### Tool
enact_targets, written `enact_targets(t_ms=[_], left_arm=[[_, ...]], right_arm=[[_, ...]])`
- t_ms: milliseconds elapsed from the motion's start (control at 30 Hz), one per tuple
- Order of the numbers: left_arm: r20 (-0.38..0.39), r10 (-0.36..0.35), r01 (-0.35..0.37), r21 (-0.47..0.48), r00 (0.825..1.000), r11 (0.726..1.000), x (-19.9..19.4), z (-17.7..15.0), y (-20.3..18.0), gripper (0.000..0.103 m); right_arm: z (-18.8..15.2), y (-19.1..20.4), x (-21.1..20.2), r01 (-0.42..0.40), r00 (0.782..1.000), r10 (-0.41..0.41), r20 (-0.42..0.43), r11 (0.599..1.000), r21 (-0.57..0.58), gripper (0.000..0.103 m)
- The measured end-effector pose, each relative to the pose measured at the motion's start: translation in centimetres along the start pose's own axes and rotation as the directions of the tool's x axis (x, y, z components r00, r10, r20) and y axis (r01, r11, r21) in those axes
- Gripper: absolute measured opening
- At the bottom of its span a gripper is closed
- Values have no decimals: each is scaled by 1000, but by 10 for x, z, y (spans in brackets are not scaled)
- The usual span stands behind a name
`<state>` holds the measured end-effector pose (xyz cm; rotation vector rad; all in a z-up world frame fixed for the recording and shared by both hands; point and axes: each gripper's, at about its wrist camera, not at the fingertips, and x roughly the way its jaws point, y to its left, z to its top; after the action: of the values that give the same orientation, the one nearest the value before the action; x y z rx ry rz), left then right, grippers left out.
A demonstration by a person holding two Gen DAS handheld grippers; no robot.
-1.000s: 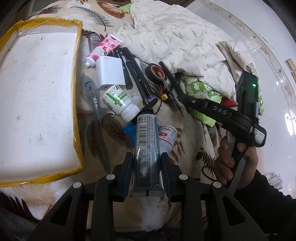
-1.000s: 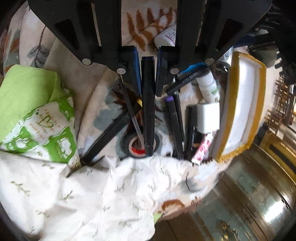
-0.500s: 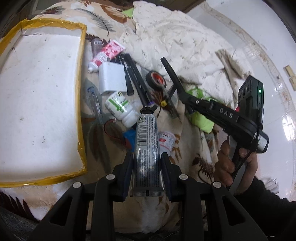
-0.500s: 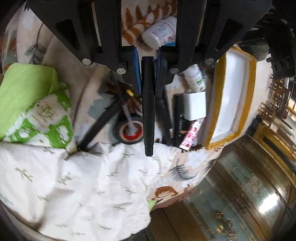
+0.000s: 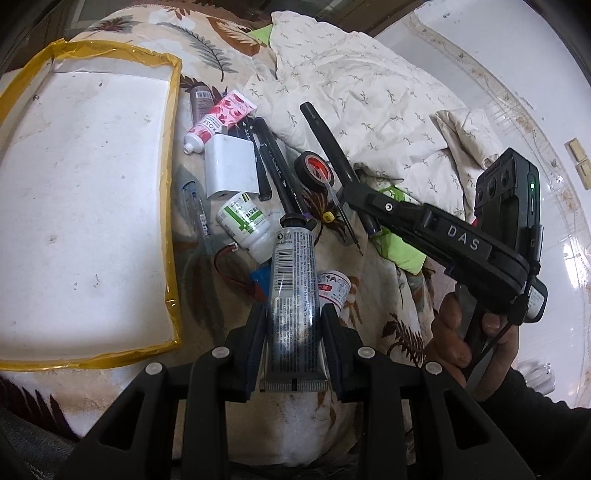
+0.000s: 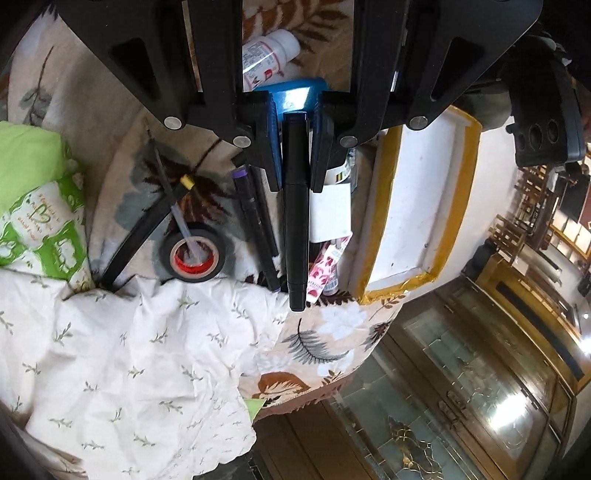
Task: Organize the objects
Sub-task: 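Grasp a black marker with the right tool and lift it, then lower the silver tube into the tray with the left tool while the right tool drops the marker there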
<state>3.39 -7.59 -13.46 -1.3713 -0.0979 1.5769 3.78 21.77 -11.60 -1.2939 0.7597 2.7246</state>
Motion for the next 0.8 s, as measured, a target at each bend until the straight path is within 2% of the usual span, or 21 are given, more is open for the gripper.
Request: enact_targets(t_ms=[233, 433, 633, 733, 800], left_arm=[[51, -21, 23, -53, 999, 998, -14, 5, 10, 30], [134, 13, 2, -109, 991, 994, -46, 20, 36, 30], [165, 180, -147, -194, 970, 970, -59, 30, 70, 30], [162, 252, -211, -235, 954, 949, -60, 33, 81, 30], [157, 324, -275, -268, 933, 923, -60, 32, 89, 30]], right_arm=[[4, 17, 3, -45, 999, 45, -8, 999, -22, 14], [7, 42, 19, -105, 994, 104, -34, 994, -21, 14], [4, 84, 57, -160, 982, 153, -116, 986, -54, 14], [0, 105, 73, -175, 976, 163, -144, 982, -74, 14], [-1, 113, 85, -156, 978, 141, -156, 984, -88, 14]])
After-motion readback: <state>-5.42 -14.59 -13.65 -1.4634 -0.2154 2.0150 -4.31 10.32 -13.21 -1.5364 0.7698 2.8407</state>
